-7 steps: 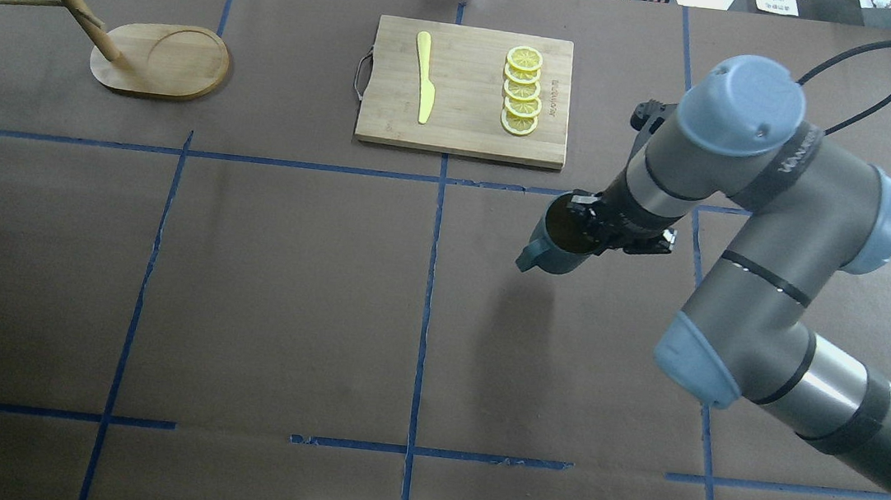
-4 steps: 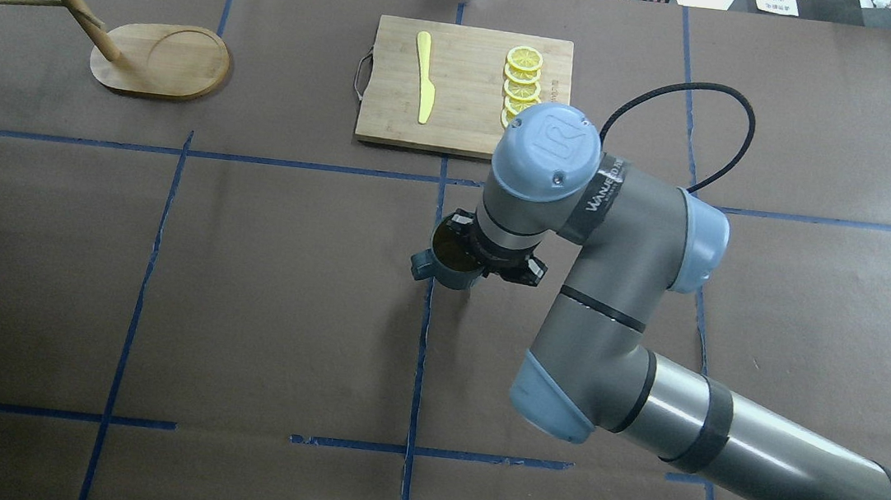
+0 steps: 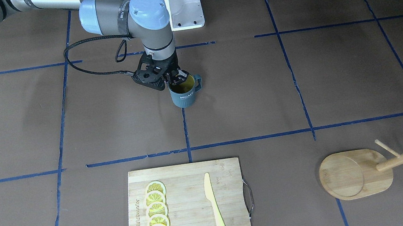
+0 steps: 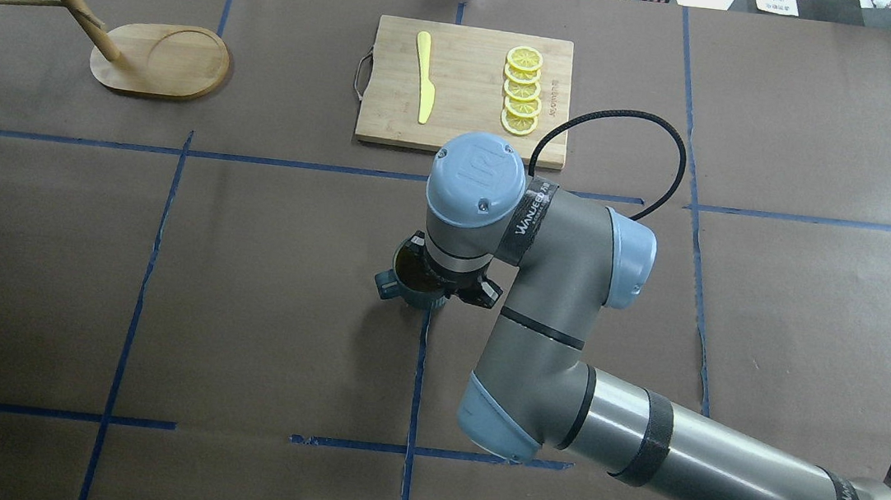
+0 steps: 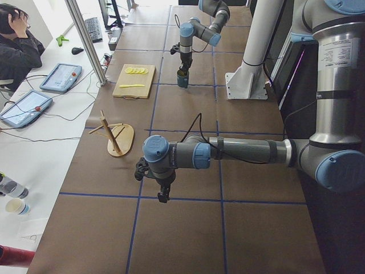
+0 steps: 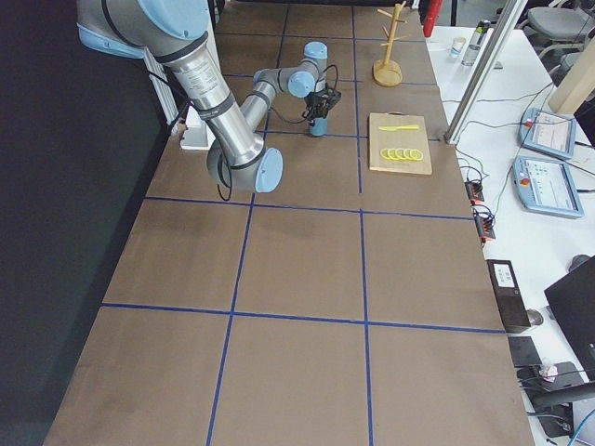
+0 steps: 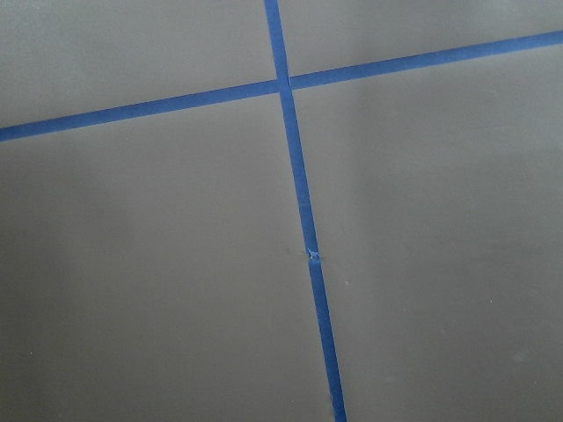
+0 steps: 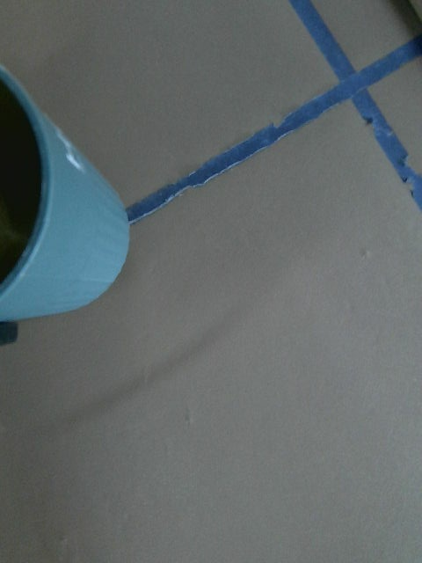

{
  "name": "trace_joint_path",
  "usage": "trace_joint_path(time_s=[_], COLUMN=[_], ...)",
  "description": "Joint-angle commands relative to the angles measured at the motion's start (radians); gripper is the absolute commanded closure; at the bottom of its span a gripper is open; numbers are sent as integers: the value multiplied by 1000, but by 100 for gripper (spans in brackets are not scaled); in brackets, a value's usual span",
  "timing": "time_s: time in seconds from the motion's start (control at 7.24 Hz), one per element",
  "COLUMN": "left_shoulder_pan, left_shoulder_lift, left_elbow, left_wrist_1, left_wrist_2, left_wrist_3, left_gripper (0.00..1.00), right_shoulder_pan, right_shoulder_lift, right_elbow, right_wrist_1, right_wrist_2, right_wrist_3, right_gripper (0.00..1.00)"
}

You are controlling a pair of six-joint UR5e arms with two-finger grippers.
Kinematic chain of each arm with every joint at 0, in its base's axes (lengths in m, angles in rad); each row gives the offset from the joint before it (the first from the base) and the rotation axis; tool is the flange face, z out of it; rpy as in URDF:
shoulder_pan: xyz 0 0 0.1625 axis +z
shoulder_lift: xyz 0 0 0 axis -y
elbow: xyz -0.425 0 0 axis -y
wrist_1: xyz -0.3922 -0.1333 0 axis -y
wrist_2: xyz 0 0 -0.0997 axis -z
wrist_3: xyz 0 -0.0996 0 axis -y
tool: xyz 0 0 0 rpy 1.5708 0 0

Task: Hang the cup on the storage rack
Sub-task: 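Set the teal mug down, release it, and withdraw the right arm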

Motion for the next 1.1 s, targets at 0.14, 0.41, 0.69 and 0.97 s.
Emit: trace_joint_path(time_s=[0.14,0.41,0.69,0.97], left_shoulder_pan=[0,0,0,2], left_shoulder_lift=[0,0,0,0], left_elbow=[1,-1,-2,1], left_wrist_1=[0,-2,0,-2], left_wrist_2=[-1,-1,-2,3], left_wrist_3=[0,0,0,0], left_gripper=[0,0,0,0], right_shoulder_pan=[1,16,62,183], right_shoulder_lift=[-2,-1,-4,-83], right_elbow=[-7,19,163,289], right_wrist_1=[0,-2,-166,-239], right_wrist_2=[0,10,21,132], right_wrist_3=[-33,-53,-207,-403], right_gripper=[0,0,0,0])
